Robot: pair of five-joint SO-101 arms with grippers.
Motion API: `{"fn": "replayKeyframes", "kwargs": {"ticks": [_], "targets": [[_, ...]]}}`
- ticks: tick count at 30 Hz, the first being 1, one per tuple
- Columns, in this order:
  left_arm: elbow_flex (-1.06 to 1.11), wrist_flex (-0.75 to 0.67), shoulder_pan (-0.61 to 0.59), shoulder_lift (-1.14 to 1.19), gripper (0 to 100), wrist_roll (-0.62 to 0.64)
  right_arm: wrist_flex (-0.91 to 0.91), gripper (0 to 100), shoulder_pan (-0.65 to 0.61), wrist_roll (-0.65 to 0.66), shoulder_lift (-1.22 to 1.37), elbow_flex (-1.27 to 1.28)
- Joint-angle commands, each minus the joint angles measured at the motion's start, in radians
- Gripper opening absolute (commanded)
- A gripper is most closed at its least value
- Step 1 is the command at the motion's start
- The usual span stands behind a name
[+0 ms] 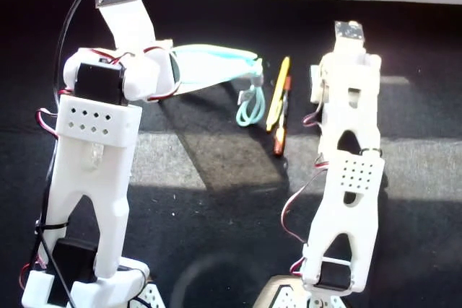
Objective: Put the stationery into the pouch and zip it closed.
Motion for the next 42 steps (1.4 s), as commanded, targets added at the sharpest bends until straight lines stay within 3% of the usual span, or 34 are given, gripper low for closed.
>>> {"fn": "replayKeyframes", "kwargs": {"ticks": [1, 11, 17, 25, 30, 35, 42], "targets": [[0.007, 0.012, 0.007, 0.036, 1, 0.011, 0.048, 0.1, 0.004, 0.012, 0.001, -0.113], [0.004, 0.012, 0.007, 0.033, 1, 0.011, 0.381, 0.6, 0.061, 0.014, -0.007, -0.343], [0.005, 0.011, -0.018, 0.033, 1, 0.011, 0.380, 0.5, 0.117, 0.014, -0.081, -0.289], [0.004, 0.005, -0.021, 0.041, 1, 0.011, 0.337, 0.5, 0.061, 0.014, -0.624, 0.375], [0.002, 0.005, -0.019, 0.041, 1, 0.011, 0.051, 0.5, 0.007, 0.017, -0.957, 0.909], [0.002, 0.005, -0.021, 0.039, 1, 0.008, -0.236, 0.5, -0.051, 0.017, -1.122, 1.422], [0.002, 0.006, -0.021, 0.039, 1, 0.008, -0.395, 0.6, -0.058, 0.017, -1.142, 1.624]]}}
